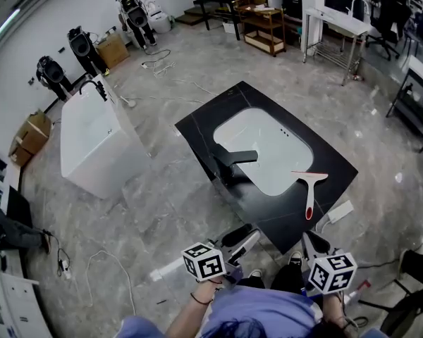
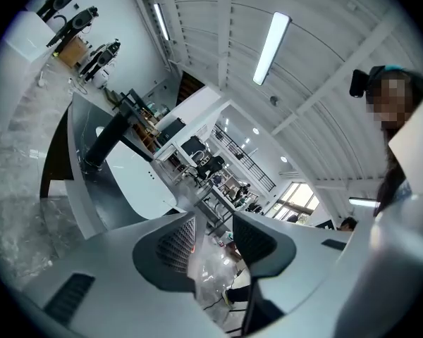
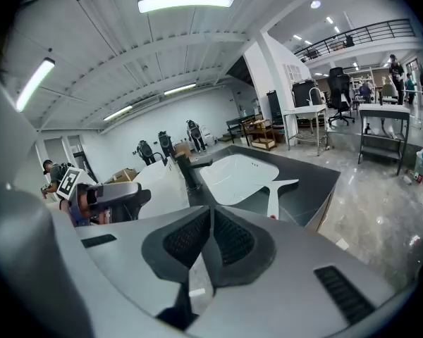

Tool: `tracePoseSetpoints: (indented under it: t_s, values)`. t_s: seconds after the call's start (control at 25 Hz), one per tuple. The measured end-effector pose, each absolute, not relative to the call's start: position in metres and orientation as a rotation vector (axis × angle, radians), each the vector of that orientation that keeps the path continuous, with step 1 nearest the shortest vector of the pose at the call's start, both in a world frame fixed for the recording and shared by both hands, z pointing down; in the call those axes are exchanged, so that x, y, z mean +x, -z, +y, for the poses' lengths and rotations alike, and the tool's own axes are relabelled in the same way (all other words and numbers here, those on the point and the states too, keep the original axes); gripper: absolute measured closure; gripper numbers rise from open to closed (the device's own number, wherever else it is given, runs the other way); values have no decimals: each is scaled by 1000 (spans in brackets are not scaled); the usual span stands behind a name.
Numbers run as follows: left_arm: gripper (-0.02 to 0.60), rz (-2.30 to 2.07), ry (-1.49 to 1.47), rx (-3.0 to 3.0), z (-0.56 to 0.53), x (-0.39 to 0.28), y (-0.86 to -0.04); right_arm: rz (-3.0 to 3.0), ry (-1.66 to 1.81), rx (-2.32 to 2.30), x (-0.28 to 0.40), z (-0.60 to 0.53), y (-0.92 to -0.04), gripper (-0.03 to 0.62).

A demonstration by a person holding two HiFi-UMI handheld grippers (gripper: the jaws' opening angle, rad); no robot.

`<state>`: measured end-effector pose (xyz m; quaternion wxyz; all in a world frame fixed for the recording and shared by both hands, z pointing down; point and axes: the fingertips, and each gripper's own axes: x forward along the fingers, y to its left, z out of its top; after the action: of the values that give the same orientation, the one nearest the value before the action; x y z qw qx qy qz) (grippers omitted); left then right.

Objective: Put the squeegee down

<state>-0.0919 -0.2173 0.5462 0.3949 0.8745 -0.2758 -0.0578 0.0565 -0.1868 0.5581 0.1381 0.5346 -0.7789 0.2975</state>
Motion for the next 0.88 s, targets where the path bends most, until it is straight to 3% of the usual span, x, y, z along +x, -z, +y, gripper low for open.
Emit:
tracePoseSetpoints:
  t_s: [0.52,0.88]
  values:
    - [413,-709,23,2278,-165,-142,-559,-2156,-839,1580,20,-130,-555,563]
    - [416,-674,21,2298,-139,-118,-561,-2166,-796,1529,24,-105,-550,563]
